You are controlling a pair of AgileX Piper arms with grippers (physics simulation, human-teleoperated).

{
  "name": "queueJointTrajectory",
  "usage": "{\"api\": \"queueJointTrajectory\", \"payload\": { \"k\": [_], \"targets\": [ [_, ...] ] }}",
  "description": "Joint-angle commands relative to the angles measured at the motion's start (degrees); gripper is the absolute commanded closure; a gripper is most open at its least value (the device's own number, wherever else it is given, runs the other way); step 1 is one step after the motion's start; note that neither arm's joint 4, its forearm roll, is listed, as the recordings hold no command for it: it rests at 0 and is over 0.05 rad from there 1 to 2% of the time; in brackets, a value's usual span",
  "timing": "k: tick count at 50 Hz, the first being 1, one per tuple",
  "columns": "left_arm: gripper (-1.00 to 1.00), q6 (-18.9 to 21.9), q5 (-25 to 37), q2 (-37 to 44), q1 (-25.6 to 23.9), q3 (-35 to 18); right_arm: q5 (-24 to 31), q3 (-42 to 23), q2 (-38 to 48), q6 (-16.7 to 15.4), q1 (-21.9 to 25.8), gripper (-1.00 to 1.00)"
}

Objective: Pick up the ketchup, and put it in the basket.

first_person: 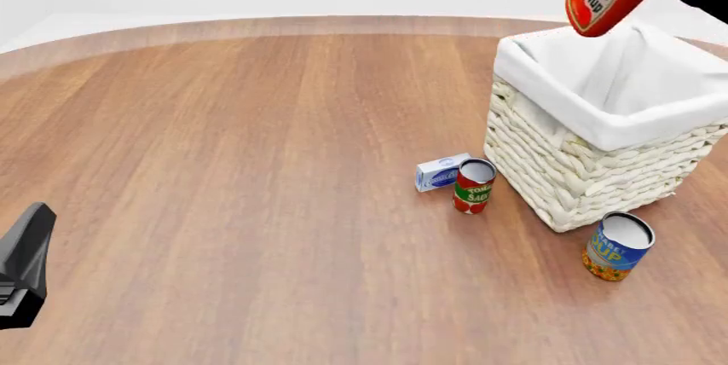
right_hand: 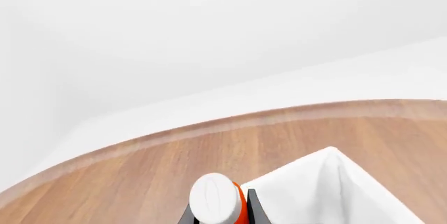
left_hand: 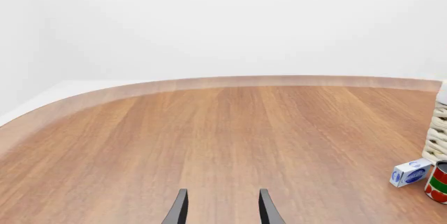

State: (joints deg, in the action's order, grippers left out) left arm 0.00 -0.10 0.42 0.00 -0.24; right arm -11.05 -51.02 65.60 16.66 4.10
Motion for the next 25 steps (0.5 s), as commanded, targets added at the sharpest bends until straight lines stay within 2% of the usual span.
{"api": "queueJointTrajectory", "payload": {
  "k": [1,10,25],
  "targets": [
    [-1.00,0.0,0.0,0.0,0.0,0.0,0.0,2.1,-3.1,-0.3,-4.9,1.00],
    [-1.00,0.0,0.0,0.0,0.0,0.0,-0.1,5.5,-5.0,-0.8,-6.4,1.00],
    [-1.00,0.0,0.0,0.0,0.0,0.0,0.3,6.5,-4.8,-1.9,-7.7,1.00]
  ]
}}
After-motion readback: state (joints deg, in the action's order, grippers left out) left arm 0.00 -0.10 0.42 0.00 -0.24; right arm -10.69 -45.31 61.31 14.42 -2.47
